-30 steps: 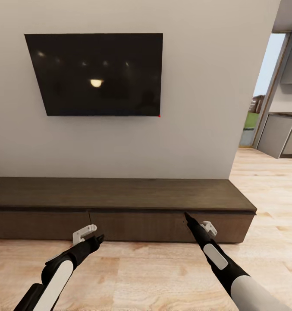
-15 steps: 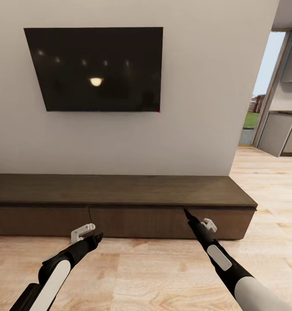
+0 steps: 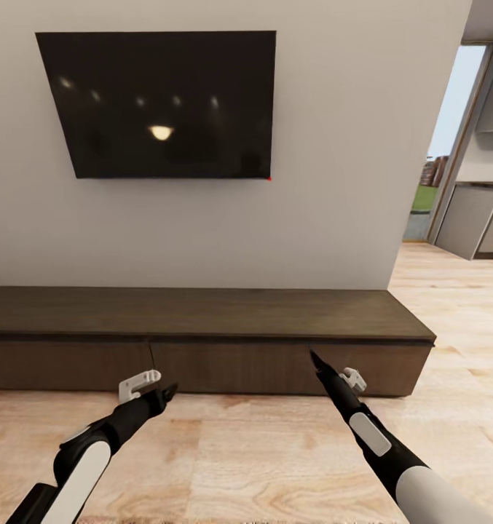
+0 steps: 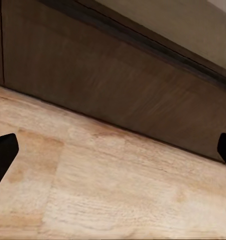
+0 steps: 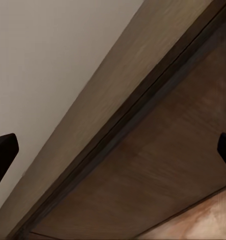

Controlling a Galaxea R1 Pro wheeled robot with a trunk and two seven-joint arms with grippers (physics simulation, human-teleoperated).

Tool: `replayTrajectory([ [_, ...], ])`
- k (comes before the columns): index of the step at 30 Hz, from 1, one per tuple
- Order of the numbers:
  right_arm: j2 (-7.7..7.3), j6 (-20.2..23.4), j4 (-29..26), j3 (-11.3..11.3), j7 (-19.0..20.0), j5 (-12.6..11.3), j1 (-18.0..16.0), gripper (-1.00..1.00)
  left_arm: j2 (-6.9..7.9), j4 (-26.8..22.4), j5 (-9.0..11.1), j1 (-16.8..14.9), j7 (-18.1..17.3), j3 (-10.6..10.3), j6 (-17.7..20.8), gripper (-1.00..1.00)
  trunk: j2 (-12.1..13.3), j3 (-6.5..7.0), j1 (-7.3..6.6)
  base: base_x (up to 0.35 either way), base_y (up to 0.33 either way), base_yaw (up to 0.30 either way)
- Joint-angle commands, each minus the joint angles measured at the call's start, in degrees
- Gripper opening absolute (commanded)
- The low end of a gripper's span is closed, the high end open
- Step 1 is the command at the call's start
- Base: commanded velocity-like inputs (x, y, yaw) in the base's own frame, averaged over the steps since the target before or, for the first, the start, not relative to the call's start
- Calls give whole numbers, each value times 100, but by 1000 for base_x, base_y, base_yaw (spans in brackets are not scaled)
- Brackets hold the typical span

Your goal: Place each of the two pumpkins and all three candles from the living room inside a cabinet in the living room (use any cabinet), then make sure every cabinet is closed, and position the cauldron so it is next to a table in the living room.

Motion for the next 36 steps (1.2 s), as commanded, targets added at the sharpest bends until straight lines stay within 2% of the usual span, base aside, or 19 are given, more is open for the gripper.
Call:
replayTrajectory([
  [1, -11, -36, 9, 45, 9, -58, -6, 100, 39, -19, 54, 14, -137, -9, -1, 100, -4, -29, 1, 0, 0, 0],
  [5, -14, -34, 13, 39, 3, -59, -6, 100, 150, -31, 49, 49, -401, -7, -1, 100, -10, -117, 11, 0, 0, 0],
  [10, 6, -33, 15, -36, -18, -152, -6, 100, 213, -36, 46, 63, -508, -4, 3, 100, -16, -228, 24, 0, 0, 0],
  [14, 2, -26, 15, -180, -19, -454, -6, 100, 225, -37, 46, 66, -533, 0, 12, 100, -22, -317, 35, 0, 0, 0],
  [19, -13, -16, 36, -232, 0, -872, -6, 100, 229, -37, 48, 67, -541, 2, 22, 100, -28, -427, 47, 0, 0, 0],
  [22, -29, -9, 50, -240, 12, -998, -6, 100, 234, -37, 52, 67, -544, 2, 24, 100, -33, -494, 55, 0, 0, 0],
  [25, -114, 52, 55, -243, 95, -1060, -6, 100, 238, -37, 53, 67, -547, 2, 26, 100, -37, -560, 63, 0, 0, 0],
  [29, -245, 492, 58, -245, 734, -1094, -6, 100, 255, -37, 60, 67, -548, 4, 32, 100, -42, -649, 73, 0, 0, 0],
  [30, -290, 768, 61, -245, 1134, -1093, -6, 100, 258, -36, 62, 67, -548, 7, 34, 100, -43, -671, 76, 0, 0, 0],
  [32, -402, 1112, 67, -245, 1639, -1087, -6, 100, 260, -37, 63, 67, -548, 8, 35, 100, -46, -715, 81, 0, 0, 0],
  [36, -434, 1186, 110, -245, 1742, -1086, -6, 100, 259, -36, 63, 67, -548, 9, 35, 100, -51, -804, 91, 0, 0, 0],
])
